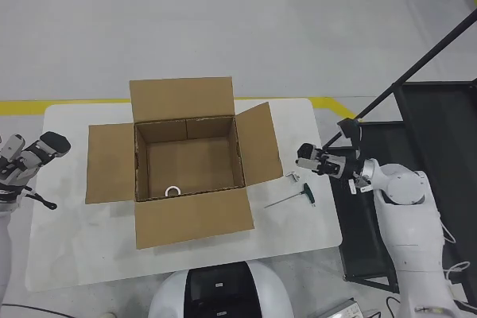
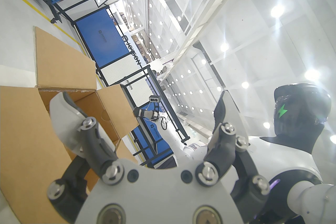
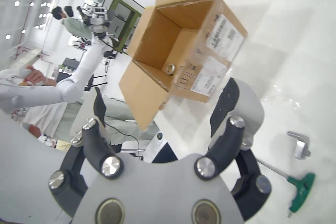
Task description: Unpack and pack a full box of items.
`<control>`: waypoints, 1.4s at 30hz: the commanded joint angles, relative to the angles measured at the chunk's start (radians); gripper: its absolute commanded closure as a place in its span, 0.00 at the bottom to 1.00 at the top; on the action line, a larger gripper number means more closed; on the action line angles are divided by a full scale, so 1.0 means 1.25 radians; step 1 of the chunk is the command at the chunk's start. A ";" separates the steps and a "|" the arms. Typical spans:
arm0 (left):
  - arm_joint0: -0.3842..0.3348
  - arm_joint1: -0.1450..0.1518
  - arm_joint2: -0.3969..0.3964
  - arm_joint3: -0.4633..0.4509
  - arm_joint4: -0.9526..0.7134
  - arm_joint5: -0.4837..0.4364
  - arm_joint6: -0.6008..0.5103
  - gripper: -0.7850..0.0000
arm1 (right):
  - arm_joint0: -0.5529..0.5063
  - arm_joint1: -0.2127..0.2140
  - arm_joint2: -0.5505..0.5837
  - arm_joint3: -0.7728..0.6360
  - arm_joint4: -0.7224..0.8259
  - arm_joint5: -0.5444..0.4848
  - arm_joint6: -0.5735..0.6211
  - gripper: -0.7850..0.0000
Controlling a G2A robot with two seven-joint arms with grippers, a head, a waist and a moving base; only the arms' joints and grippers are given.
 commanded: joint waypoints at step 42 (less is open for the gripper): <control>0.000 0.000 0.000 0.000 0.000 0.000 0.000 0.00 | 0.216 0.008 -0.417 -0.216 -0.452 0.093 -0.191 0.00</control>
